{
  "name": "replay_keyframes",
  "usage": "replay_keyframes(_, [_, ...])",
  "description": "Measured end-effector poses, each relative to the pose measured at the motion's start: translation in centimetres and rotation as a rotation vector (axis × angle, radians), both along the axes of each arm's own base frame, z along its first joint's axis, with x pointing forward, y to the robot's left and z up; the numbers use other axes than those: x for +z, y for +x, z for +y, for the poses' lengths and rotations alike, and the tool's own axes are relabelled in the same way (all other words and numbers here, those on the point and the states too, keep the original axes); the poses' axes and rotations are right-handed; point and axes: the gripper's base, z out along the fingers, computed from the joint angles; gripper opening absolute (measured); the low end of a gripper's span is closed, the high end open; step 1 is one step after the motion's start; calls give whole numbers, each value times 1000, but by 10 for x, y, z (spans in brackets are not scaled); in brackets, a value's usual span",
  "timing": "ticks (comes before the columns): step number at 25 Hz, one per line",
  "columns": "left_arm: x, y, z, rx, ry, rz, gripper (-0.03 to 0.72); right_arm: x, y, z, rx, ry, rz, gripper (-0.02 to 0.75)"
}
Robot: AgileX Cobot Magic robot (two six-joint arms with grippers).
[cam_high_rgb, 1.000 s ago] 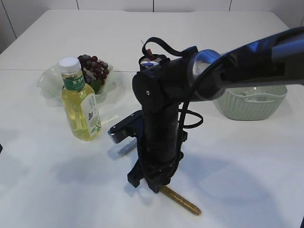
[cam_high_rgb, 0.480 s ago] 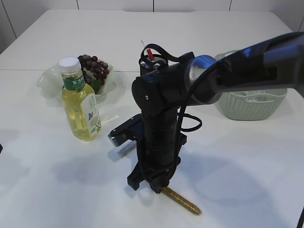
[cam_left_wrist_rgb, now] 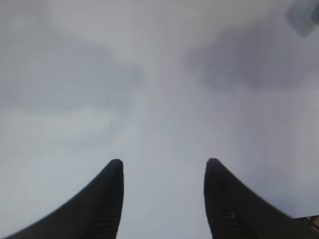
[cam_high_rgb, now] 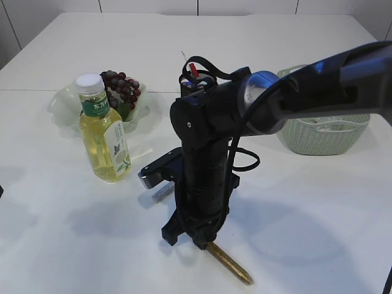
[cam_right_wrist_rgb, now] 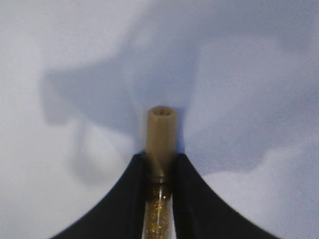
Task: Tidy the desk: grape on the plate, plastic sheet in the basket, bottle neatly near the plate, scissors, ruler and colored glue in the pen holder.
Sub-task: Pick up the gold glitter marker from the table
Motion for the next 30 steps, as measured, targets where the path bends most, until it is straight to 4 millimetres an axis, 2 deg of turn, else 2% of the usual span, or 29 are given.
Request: replay_keyframes(30, [0, 0, 0, 0, 0, -3, 379, 8, -1, 3, -8, 59, 20, 134])
